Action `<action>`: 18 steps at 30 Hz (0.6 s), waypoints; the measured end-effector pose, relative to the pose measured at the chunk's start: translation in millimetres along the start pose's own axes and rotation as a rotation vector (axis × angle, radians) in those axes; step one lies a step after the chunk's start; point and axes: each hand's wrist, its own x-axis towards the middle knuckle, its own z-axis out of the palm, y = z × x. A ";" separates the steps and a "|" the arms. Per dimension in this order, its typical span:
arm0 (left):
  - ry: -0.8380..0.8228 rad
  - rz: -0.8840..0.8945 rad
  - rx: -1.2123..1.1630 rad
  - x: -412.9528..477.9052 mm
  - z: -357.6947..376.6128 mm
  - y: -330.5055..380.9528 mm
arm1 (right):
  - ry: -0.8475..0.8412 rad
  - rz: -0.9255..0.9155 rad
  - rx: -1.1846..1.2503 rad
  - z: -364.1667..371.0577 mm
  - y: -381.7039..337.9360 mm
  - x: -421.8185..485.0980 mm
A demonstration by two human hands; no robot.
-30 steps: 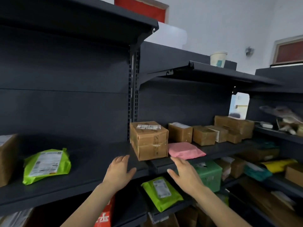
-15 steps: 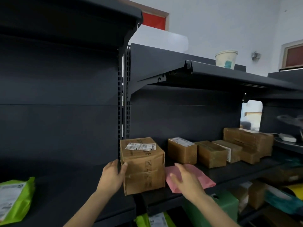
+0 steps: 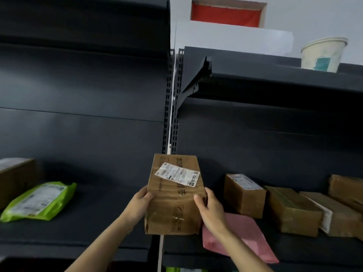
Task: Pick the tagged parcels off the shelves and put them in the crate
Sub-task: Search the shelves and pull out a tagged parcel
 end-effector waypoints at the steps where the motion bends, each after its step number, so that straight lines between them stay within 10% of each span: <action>1: 0.011 0.015 0.004 -6.1 -0.2 0.6 | -0.009 -0.022 0.013 0.7 0.6 -2.2; 18: 0.402 -0.033 0.069 -3.5 -49.5 -2.8 | -0.235 -0.079 0.030 45.3 -15.5 -1.2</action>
